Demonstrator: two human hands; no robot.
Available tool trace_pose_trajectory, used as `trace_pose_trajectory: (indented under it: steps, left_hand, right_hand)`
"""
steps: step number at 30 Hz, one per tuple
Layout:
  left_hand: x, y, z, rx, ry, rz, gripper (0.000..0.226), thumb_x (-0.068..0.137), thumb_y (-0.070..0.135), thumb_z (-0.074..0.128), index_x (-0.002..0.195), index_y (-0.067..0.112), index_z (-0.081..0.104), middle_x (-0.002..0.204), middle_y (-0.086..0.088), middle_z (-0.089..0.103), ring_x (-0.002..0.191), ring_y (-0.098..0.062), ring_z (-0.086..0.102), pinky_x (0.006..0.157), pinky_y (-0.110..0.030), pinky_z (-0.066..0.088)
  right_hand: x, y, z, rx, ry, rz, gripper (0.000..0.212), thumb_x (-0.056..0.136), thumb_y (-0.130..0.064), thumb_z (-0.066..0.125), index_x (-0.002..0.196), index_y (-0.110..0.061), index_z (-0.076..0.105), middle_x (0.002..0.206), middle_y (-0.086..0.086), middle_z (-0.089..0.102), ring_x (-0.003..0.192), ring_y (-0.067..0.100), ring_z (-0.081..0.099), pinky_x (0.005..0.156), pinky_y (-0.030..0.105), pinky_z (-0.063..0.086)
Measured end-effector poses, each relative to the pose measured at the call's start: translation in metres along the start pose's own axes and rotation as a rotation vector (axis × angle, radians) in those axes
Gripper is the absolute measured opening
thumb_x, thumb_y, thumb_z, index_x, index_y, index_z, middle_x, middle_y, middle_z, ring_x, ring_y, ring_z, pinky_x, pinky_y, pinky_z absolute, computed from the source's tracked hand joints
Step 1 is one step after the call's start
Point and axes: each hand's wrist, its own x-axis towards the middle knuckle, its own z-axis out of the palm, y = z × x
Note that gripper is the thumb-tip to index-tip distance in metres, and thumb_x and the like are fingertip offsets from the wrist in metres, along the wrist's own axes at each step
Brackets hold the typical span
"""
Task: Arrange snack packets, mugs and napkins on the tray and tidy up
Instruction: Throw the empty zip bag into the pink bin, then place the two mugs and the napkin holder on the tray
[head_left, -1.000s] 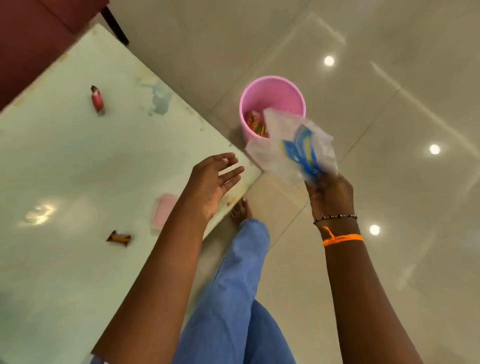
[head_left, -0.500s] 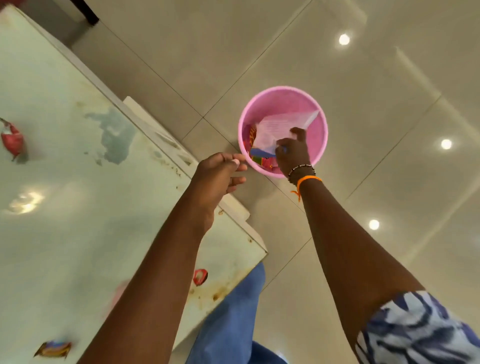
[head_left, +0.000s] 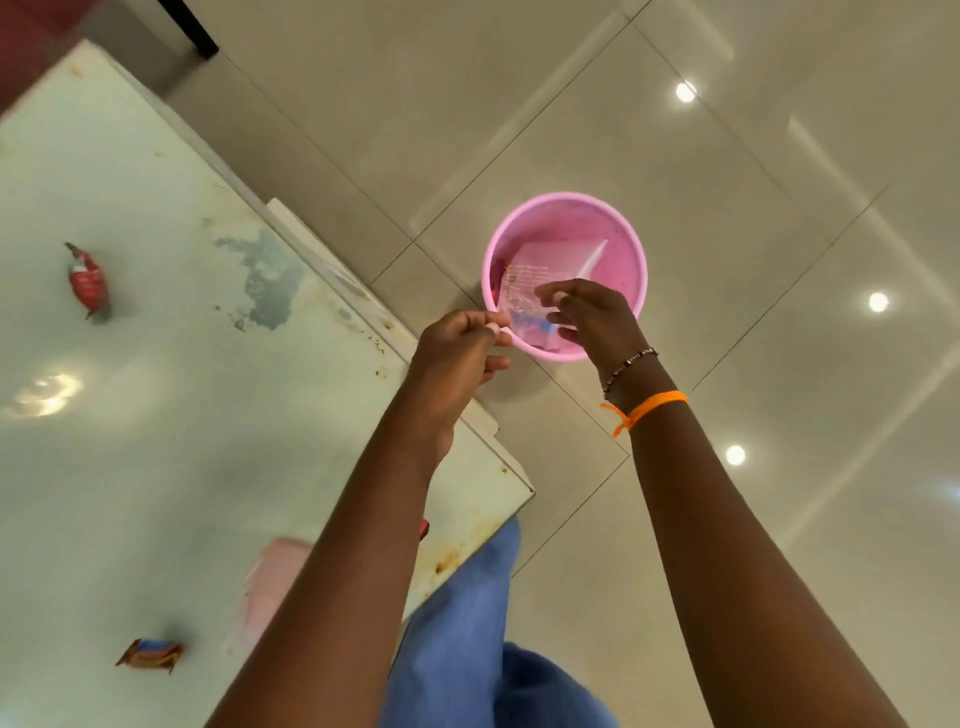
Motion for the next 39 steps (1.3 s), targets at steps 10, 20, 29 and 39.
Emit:
trace_pose_trajectory:
  steps: [10, 20, 29, 39]
  left_hand:
    - [-0.102, -0.039, -0.028, -0.198, 0.212, 0.125, 0.024, 0.091, 0.009, 0.041, 0.088, 0.021, 0.062, 0.084, 0.003, 0.063, 0.077, -0.013, 0.061, 0.077, -0.029, 0.048]
    - [-0.268, -0.125, -0.099, -0.451, 0.348, 0.283, 0.027, 0.091, 0.003, 0.041, 0.085, 0.018, 0.062, 0.083, -0.001, 0.062, 0.073, -0.013, 0.059, 0.071, -0.020, 0.050]
    - [-0.379, -0.239, -0.199, -0.735, 0.677, 0.291, 0.030, 0.091, 0.001, 0.040, 0.083, 0.021, 0.062, 0.080, 0.001, 0.063, 0.073, -0.009, 0.060, 0.073, -0.020, 0.050]
    - [-0.485, -0.403, -0.316, -1.051, 0.950, 0.228, 0.028, 0.092, 0.004, 0.042, 0.084, 0.021, 0.063, 0.082, 0.001, 0.062, 0.074, -0.011, 0.061, 0.072, -0.019, 0.050]
  right_hand:
    - [-0.160, -0.037, 0.050, 0.304, -0.184, -0.018, 0.029, 0.093, -0.002, 0.038, 0.077, -0.016, 0.057, 0.074, 0.003, 0.054, 0.064, 0.011, 0.048, 0.063, 0.019, 0.037]
    - [-0.322, -0.006, 0.116, 0.157, -0.367, -0.125, 0.024, 0.092, -0.005, 0.041, 0.084, -0.015, 0.062, 0.073, 0.001, 0.056, 0.061, 0.010, 0.048, 0.059, 0.018, 0.036]
    - [-0.450, 0.043, 0.246, -0.094, -0.656, -0.122, 0.020, 0.091, -0.005, 0.042, 0.088, -0.012, 0.060, 0.073, 0.002, 0.057, 0.062, 0.011, 0.049, 0.059, 0.020, 0.036]
    - [-0.576, 0.121, 0.406, -0.383, -0.885, -0.166, 0.020, 0.092, -0.006, 0.043, 0.090, -0.010, 0.062, 0.070, 0.001, 0.054, 0.060, 0.011, 0.046, 0.058, 0.017, 0.037]
